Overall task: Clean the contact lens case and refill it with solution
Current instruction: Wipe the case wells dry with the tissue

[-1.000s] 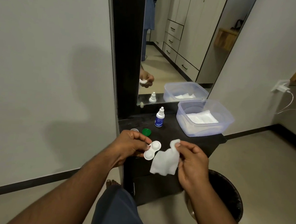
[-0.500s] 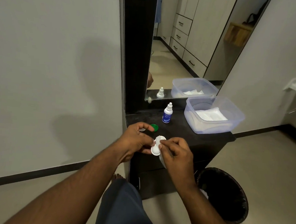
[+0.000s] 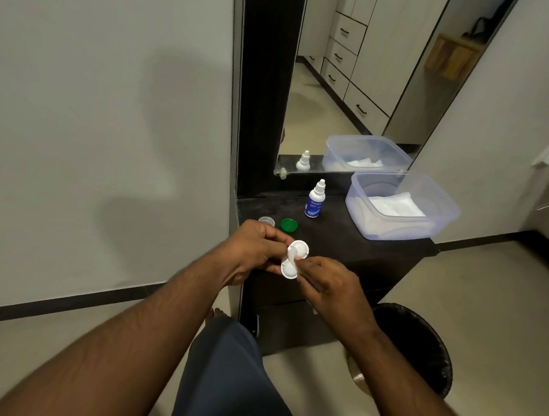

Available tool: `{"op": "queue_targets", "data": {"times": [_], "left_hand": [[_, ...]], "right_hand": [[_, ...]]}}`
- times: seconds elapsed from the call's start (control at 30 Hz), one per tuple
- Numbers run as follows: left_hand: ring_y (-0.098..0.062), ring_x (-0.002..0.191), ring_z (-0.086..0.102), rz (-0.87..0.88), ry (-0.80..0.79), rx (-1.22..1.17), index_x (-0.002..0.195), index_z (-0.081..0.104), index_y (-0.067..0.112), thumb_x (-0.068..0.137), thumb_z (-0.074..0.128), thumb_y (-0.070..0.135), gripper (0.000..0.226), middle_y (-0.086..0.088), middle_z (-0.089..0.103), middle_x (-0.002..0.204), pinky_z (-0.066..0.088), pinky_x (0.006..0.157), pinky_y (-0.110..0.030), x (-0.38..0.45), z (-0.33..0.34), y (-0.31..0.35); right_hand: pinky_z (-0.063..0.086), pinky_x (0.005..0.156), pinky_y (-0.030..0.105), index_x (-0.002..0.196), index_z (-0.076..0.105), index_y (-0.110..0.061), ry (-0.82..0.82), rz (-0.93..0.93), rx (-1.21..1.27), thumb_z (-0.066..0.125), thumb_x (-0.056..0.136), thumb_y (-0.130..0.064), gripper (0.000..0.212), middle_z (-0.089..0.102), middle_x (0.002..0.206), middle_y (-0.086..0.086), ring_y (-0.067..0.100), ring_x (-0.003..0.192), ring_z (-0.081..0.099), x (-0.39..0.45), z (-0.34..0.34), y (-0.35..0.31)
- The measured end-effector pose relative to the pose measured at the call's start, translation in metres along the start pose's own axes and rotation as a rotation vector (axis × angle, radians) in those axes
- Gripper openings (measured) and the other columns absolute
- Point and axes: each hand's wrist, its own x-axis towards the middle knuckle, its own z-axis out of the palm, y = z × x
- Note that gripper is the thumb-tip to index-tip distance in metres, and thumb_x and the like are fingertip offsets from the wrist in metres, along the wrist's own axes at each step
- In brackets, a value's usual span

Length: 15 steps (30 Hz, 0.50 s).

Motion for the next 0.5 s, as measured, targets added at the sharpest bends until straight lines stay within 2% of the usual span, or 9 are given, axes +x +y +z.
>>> {"op": "queue_targets", "data": {"times": [0.17, 0.3, 0.5], "left_hand": [[-0.024, 0.076, 0.073, 0.006, 0.037, 0.016, 0.094, 0.072, 0.001, 0.080, 0.063, -0.009, 0.019, -0.016, 0.073, 0.093, 0.061, 0.064, -0.031, 0.001, 0.000, 0.000], [-0.024, 0.078, 0.073, 0.003, 0.041, -0.005, 0.095, 0.072, 0.003, 0.081, 0.064, -0.007, 0.019, -0.014, 0.073, 0.095, 0.061, 0.068, -0.034, 0.002, -0.002, -0.001], [-0.024, 0.084, 0.073, -0.021, -0.029, -0.045, 0.112, 0.067, 0.006, 0.080, 0.067, -0.006, 0.035, -0.013, 0.071, 0.105, 0.061, 0.070, -0.035, 0.001, -0.006, 0.000]], "right_hand": [[0.048, 0.074, 0.022, 0.094, 0.074, -0.007, 0.049, -0.010, 0.010, 0.070, 0.072, -0.007, 0.023, 0.072, 0.084, 0.005, 0.019, 0.075, 0.067, -0.001, 0.003, 0.002], [0.054, 0.069, 0.028, 0.097, 0.073, -0.008, 0.068, 0.018, 0.009, 0.074, 0.074, -0.003, 0.024, 0.070, 0.083, 0.004, 0.016, 0.074, 0.065, -0.010, 0.005, 0.000], [0.052, 0.070, 0.029, 0.098, 0.073, -0.005, 0.158, 0.050, 0.025, 0.067, 0.075, -0.006, 0.023, 0.070, 0.082, 0.008, 0.021, 0.073, 0.066, -0.007, 0.013, -0.008]]}}
